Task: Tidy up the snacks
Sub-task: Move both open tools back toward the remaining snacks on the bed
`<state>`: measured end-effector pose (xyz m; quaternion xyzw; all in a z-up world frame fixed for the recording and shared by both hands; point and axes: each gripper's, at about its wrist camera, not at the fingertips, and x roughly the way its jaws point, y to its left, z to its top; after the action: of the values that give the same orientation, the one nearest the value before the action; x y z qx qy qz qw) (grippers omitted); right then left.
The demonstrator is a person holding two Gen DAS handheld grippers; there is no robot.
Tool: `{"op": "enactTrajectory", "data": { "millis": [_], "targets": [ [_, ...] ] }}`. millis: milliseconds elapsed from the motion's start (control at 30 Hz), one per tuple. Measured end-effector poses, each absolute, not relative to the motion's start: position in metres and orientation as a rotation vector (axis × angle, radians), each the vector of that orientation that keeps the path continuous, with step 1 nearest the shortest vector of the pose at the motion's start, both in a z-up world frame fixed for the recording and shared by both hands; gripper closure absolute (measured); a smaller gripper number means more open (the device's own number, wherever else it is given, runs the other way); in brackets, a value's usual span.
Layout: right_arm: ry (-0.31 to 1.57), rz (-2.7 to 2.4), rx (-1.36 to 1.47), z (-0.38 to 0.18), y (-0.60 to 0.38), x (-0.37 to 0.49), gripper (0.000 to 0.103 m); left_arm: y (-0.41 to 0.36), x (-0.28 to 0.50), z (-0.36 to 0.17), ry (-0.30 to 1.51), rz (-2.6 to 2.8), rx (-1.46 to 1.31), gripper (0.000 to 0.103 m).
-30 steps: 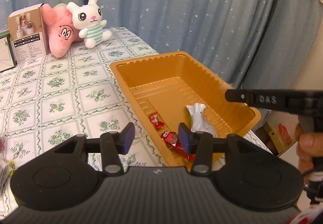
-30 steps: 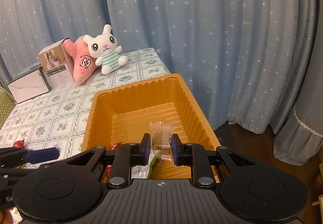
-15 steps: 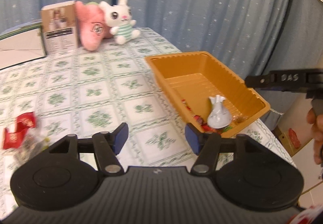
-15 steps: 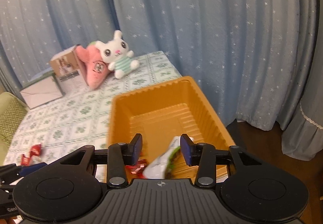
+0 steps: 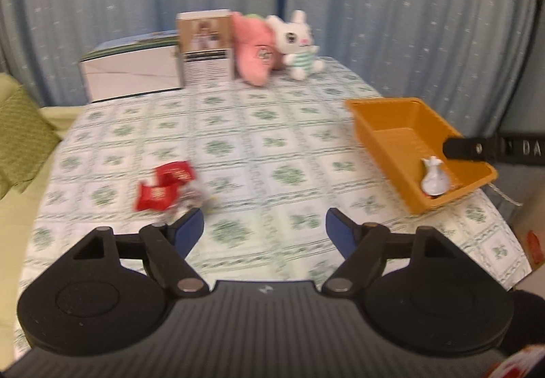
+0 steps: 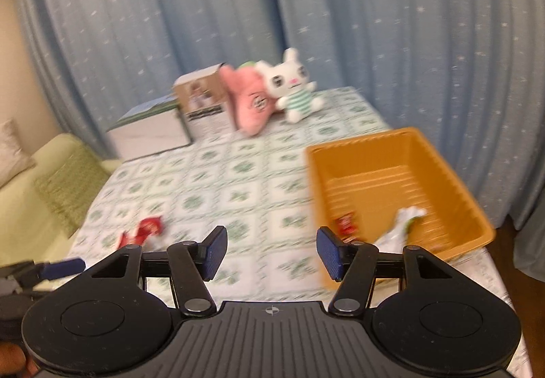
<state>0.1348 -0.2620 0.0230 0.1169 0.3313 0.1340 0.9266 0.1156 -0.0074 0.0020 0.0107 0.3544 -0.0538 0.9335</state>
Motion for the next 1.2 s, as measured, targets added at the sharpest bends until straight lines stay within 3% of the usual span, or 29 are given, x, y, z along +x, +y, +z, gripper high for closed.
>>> {"op": "enactTrajectory", "data": {
  "millis": [467,1200],
  "targets": [
    [0.705,0.404,0.175,0.025,-0.183,0.113,0.044,0.063,0.084,0.011,0.724,0.026,-0.017,0.015],
    [0.747,0.477,0.150,-0.014,-0.134,0.149,0.043,0.099,0.116,-0.023,0.753,0.069,-0.043,0.012]
  ]
}}
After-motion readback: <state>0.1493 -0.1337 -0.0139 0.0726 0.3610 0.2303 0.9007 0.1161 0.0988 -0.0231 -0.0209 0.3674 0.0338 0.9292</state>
